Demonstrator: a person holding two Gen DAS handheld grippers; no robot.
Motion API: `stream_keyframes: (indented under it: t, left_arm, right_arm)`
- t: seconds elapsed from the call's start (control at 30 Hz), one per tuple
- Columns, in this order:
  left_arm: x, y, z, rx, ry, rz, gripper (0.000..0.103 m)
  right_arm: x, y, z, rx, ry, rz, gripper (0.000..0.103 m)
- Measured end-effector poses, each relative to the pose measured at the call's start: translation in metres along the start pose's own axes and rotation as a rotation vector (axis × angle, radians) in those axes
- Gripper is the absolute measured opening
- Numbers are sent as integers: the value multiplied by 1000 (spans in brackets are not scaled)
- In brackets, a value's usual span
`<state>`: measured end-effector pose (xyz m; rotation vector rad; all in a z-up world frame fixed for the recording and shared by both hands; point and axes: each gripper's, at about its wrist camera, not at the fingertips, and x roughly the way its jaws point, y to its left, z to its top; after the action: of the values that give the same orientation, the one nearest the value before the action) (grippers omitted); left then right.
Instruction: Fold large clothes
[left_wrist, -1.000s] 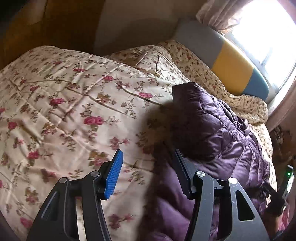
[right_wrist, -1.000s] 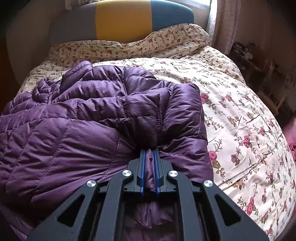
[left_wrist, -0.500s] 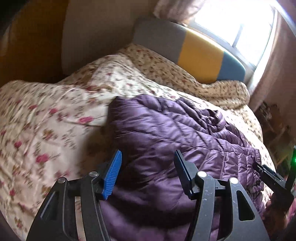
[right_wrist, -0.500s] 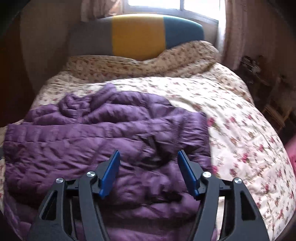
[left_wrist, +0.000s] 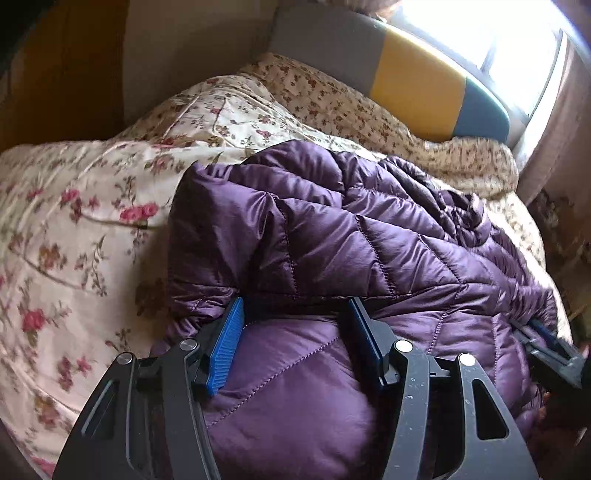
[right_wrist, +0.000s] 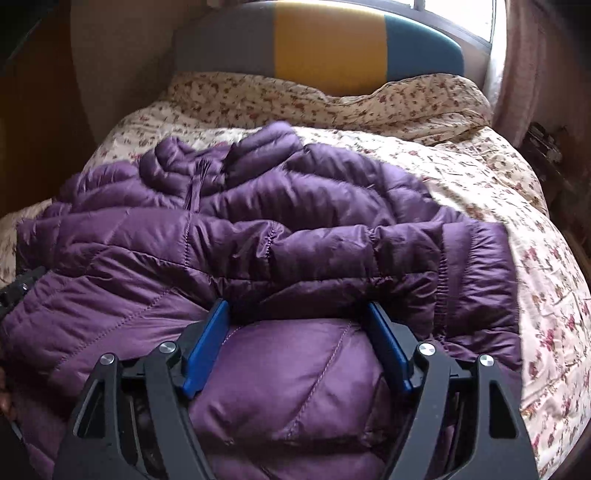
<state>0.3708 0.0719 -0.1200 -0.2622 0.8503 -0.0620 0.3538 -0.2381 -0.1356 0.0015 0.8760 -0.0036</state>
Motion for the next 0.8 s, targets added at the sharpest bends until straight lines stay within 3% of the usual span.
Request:
stream_keyframes:
  t: [0.47,0.57,0.63,0.73,0.8]
  left_arm:
    - [-4,-5,-2,9,-33,22,58]
    - [-22,-16,0,27,-62,50,73]
    - [-33,-27,1,57,-102,35,74]
    - [-27,-45,2,118,-83,8,74]
    - [-15,-55,0,161,-68,36,74]
  right_arm:
    - [12,1,-7,-5,-31,11,76]
    - [11,0,-7,-8,-33,7,76]
    - [11,0,-7,-8,-35,6,76]
    - [11,0,-7,-8,-35,6,76]
    - [11,0,-7,-6,-36,8,76]
